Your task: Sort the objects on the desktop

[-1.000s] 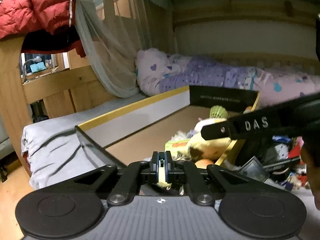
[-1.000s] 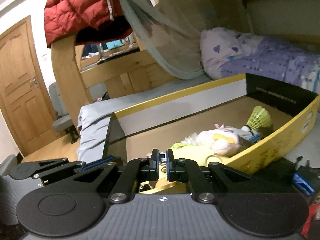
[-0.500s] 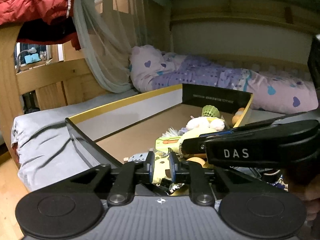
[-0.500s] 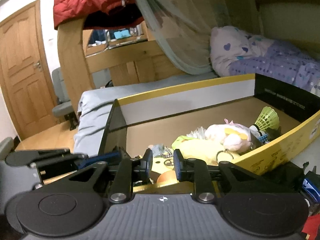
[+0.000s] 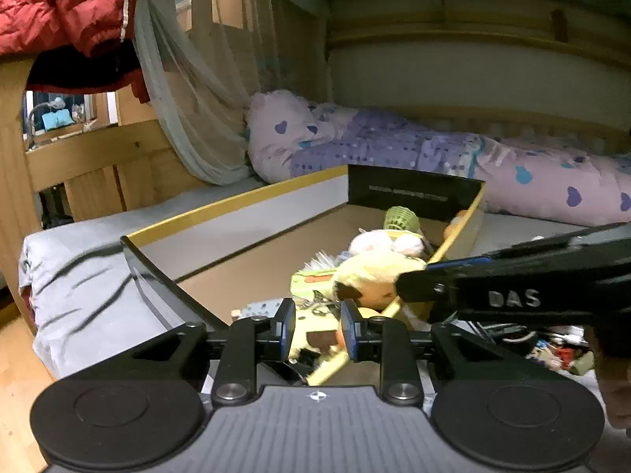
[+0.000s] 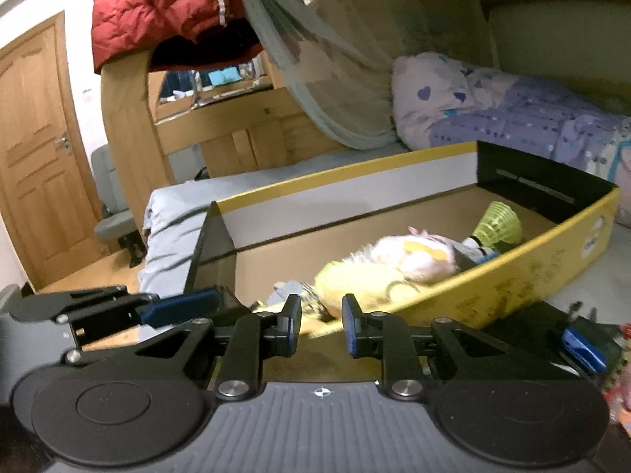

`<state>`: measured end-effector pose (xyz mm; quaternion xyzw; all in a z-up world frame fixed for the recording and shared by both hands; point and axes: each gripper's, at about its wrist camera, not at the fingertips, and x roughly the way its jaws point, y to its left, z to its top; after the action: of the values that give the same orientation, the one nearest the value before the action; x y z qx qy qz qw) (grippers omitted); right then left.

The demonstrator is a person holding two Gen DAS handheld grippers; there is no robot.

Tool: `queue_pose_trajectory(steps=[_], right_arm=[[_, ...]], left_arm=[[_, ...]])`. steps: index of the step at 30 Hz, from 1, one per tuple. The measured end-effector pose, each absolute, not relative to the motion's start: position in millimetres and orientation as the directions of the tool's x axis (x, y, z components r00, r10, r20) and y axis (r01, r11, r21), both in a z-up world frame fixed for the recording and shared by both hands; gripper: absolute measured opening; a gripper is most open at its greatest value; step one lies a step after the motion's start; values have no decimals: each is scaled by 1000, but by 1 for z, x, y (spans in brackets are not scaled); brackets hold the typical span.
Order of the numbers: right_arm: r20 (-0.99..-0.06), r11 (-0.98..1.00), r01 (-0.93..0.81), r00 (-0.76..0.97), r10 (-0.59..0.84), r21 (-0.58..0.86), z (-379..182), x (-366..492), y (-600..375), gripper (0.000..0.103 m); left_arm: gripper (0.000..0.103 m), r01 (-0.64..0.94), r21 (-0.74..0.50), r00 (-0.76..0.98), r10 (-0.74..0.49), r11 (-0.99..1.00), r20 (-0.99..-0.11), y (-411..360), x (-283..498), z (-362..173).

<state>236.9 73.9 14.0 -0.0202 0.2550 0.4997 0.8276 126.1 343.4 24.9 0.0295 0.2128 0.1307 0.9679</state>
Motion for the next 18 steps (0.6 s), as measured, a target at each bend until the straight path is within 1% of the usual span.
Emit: queue_pose_trajectory(steps=[4, 11, 18], right_arm=[[-456, 532, -817, 395, 797, 224, 10, 232, 48, 25], [-508, 621, -750, 453, 733, 228, -17, 212, -10, 25], [-540, 681, -705, 502, 676, 197, -33, 196, -59, 25]], left_arm=[[27, -218, 109, 883, 244, 970, -402, 333, 121, 27], [27, -154, 92, 894, 178, 984, -411, 300, 115, 30], [27, -60, 134, 915, 109, 989, -389, 251, 107, 27]])
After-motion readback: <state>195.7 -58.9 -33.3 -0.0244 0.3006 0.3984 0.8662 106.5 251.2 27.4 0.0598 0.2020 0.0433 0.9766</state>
